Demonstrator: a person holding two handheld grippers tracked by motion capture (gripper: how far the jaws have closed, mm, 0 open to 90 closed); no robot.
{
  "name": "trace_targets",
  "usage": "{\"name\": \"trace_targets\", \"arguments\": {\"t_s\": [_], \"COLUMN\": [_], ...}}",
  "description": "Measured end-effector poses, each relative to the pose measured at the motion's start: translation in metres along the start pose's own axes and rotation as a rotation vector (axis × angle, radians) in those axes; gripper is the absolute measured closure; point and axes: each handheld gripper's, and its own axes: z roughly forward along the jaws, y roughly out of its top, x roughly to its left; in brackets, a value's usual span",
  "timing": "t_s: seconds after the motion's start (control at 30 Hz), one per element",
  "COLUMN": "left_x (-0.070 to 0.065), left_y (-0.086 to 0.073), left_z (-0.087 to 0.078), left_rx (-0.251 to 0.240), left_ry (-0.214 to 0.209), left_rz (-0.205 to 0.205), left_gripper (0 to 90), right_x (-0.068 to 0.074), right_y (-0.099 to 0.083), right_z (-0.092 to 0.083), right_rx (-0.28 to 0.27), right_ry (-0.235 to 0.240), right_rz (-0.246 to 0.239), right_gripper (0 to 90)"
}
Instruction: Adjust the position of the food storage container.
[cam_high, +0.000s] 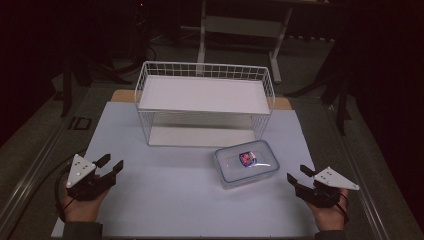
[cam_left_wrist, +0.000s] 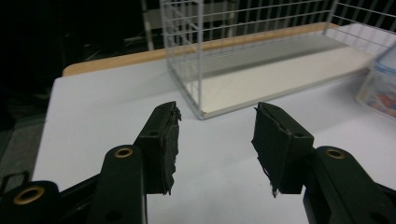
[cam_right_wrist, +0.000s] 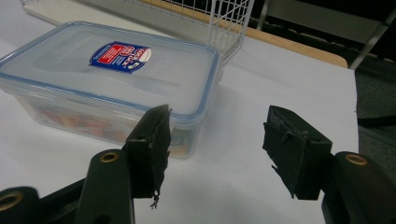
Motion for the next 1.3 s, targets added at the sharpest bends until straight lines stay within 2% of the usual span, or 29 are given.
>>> {"name": "trace_targets", "arguments": {"t_s": [0.23, 0.5, 0.7, 0.8, 0.93, 1.0, 1.07, 1.1, 1.13, 1.3], "left_x": [-0.002, 0.002, 0.001, 0.0, 0.0, 0.0, 0.001, 0.001, 0.001, 0.0], "left_y": [0.0, 0.0, 0.0, -0.001, -0.001, -0.001, -0.002, -0.002, -0.001, -0.001], "left_z": [0.006, 0.007, 0.007, 0.008, 0.007, 0.007, 0.007, 0.007, 0.008, 0.008], "left_rx": [0.018, 0.013, 0.012, 0.018, 0.017, 0.013, 0.015, 0.014, 0.014, 0.012], "left_ry": [0.003, 0.005, 0.004, 0.005, 0.007, 0.007, 0.007, 0.005, 0.003, -0.001], "left_rz": [0.037, 0.023, 0.028, 0.032, 0.033, 0.027, 0.024, 0.022, 0.023, 0.028], "left_gripper": [48.7, 48.6, 48.7, 48.7, 48.7, 48.7, 48.7, 48.7, 48.8, 48.7], "right_x": [-0.001, -0.001, 0.0, -0.004, -0.013, -0.015, -0.018, -0.018, -0.019, -0.024], "right_y": [0.0, 0.003, 0.011, 0.015, 0.02, 0.021, 0.021, 0.021, 0.021, 0.022], "right_z": [0.001, 0.007, 0.012, 0.016, 0.023, 0.026, 0.035, 0.035, 0.042, 0.057], "right_rx": [0.017, 0.015, 0.009, 0.007, 0.002, 0.005, 0.031, 0.031, 0.048, 0.074], "right_ry": [-0.004, -0.005, -0.014, -0.013, 0.003, 0.012, 0.018, 0.018, 0.021, 0.026], "right_rz": [-0.003, 0.001, -0.008, -0.001, 0.042, 0.051, 0.062, 0.062, 0.067, 0.085], "right_gripper": [42.3, 45.0, 49.1, 55.0, 69.0, 72.2, 83.3, 83.3, 89.0, 90.0]}}
